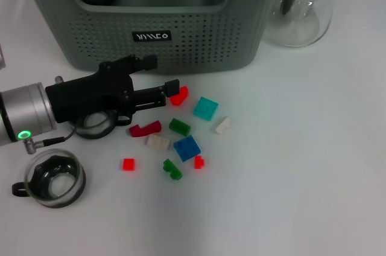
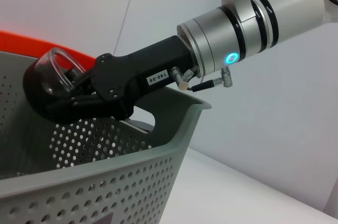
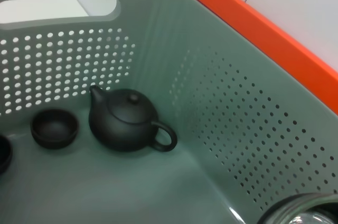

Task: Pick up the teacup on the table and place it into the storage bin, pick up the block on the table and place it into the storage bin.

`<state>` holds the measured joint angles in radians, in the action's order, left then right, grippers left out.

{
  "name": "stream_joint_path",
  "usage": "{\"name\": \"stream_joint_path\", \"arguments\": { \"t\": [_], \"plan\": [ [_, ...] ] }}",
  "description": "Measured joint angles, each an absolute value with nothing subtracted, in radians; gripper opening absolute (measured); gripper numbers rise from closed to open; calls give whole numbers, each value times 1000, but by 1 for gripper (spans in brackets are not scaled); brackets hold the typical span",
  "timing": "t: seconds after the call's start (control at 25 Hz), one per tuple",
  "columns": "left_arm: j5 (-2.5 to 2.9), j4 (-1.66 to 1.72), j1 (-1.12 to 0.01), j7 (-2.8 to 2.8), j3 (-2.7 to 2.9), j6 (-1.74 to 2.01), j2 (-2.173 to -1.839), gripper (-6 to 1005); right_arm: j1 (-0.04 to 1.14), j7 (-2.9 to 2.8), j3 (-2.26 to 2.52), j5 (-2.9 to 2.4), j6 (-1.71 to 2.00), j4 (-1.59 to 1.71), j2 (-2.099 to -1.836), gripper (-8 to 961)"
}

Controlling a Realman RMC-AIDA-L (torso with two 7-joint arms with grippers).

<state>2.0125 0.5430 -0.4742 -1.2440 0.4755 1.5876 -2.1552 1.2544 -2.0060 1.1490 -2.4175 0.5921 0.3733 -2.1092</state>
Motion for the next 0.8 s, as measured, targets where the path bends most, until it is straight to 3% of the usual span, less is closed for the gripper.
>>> {"name": "stream_joint_path", "arguments": {
  "t": [0.8],
  "plan": [
    [2012, 543, -474, -1243, 475, 1577, -2157, 835, 1251, -2006, 1157, -2417, 591, 373, -2109, 130]
  ]
}}
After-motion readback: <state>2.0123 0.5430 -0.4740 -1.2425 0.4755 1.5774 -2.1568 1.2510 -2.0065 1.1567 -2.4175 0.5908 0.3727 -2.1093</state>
